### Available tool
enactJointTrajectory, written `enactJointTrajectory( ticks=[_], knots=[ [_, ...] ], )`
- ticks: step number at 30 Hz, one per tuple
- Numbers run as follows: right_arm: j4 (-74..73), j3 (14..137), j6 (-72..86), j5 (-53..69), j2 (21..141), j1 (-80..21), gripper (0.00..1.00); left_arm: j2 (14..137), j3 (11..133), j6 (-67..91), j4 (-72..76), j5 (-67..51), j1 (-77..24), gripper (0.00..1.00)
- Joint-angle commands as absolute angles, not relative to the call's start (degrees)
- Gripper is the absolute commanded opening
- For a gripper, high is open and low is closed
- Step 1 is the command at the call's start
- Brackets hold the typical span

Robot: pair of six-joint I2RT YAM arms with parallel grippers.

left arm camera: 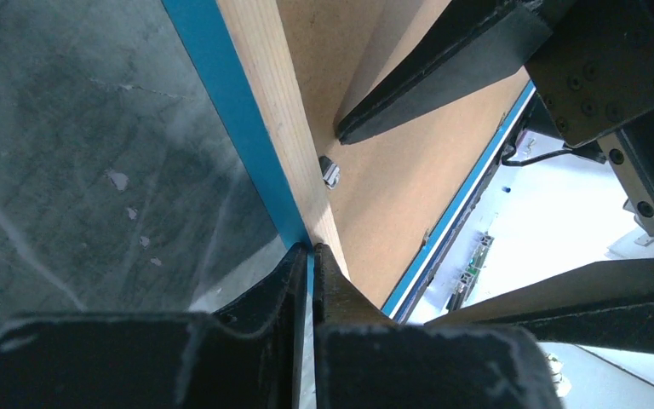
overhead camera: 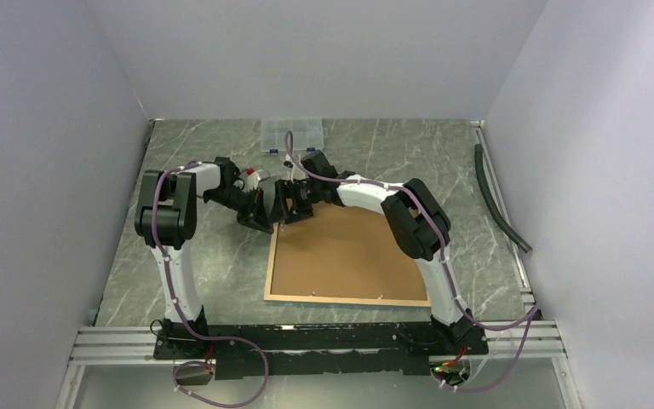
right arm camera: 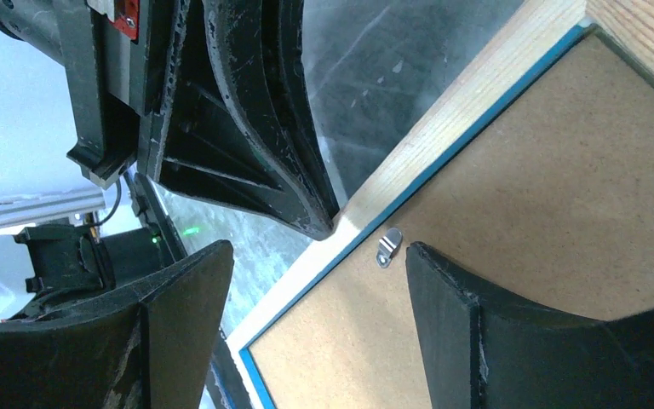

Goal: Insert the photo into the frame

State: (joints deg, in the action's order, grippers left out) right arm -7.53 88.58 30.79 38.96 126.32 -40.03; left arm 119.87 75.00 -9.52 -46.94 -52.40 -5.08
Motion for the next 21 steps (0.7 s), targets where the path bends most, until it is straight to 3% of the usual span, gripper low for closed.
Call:
enactJointTrajectory(
  ticks=[1, 21],
  knots=[
    [-5.0, 90.5, 31.5, 39.6, 127.8, -40.7, 0.78, 121.3, 73.4, -10.5, -44.9, -47.9, -5.9, 0.08],
    [-0.3, 85.5, 36.3, 42.0, 126.6, -42.8, 0.76, 121.0, 73.9, -10.7, -44.1, -47.1, -5.8, 0.07]
  ],
)
